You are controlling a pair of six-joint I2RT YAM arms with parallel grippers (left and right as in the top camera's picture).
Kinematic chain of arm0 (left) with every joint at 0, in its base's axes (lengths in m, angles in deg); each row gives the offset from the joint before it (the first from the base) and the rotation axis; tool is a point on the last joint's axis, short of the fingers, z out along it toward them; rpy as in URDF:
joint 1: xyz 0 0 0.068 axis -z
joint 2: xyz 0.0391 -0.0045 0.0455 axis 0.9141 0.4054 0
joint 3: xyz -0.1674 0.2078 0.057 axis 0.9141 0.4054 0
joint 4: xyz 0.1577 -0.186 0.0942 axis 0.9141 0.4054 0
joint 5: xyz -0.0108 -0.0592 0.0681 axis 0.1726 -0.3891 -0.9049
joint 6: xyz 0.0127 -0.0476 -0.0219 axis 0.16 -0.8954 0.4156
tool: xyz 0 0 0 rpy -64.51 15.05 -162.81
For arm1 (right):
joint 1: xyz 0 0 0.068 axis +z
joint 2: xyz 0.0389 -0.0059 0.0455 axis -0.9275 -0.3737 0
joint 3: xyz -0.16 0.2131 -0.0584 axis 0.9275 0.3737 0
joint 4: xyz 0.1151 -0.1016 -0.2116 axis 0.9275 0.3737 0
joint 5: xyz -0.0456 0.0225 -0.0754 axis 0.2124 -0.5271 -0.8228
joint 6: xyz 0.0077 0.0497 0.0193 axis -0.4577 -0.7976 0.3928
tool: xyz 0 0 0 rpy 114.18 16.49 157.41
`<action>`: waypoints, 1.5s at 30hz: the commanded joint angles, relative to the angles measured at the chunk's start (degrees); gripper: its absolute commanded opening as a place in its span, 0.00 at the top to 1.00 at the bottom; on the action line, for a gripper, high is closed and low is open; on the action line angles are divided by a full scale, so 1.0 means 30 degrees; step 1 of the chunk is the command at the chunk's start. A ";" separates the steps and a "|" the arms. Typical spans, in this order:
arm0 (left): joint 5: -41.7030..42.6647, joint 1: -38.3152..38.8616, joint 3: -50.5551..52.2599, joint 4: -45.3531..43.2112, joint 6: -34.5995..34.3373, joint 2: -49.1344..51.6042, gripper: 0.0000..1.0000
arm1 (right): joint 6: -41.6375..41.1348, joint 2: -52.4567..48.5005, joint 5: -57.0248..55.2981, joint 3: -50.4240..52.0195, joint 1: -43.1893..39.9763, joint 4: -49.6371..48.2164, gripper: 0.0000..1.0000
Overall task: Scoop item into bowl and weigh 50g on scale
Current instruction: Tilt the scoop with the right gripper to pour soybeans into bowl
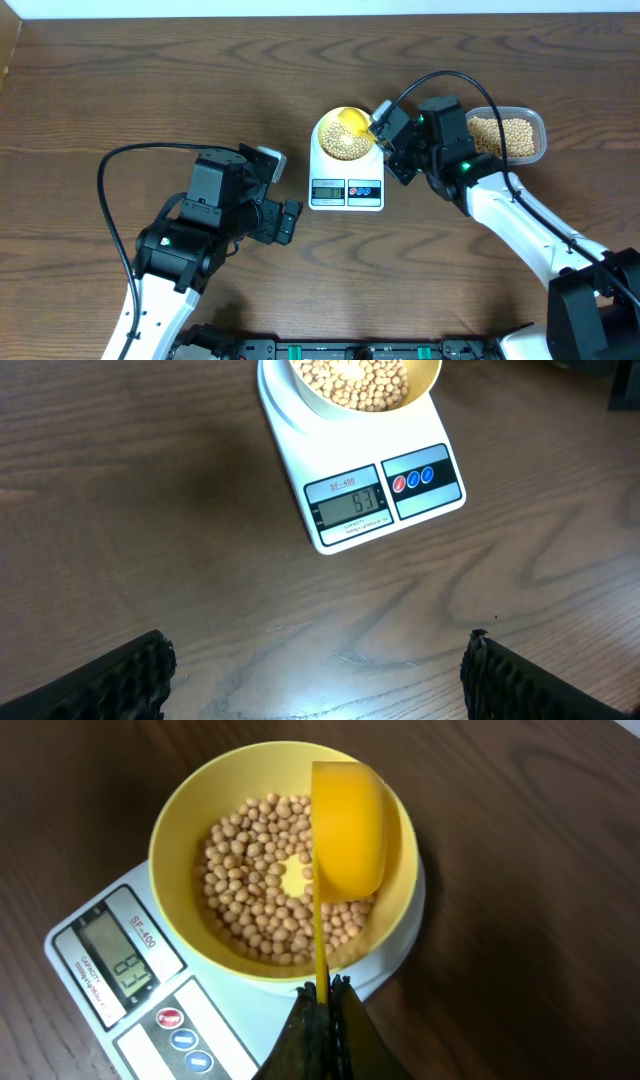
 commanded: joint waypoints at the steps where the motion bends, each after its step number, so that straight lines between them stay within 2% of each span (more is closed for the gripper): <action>1: -0.0197 0.0044 0.0044 -0.0029 0.0036 -0.0015 0.06 | 0.0342 -0.0095 -0.0117 -0.0036 0.0328 0.0219 0.99; 15: -0.0197 0.0044 0.0044 -0.0029 0.0036 -0.0015 0.06 | 0.0969 -0.0095 -0.0029 -0.0036 0.0590 0.1064 0.99; 30: -0.0197 0.0044 0.0044 -0.0029 0.0036 -0.0015 0.06 | 0.0874 -0.0095 0.2113 -0.0036 0.0576 0.1326 0.99; 45: -0.0197 0.0044 0.0044 -0.0029 0.0036 -0.0015 0.06 | -0.2761 -0.0087 0.2914 -0.0036 0.0495 0.1319 0.99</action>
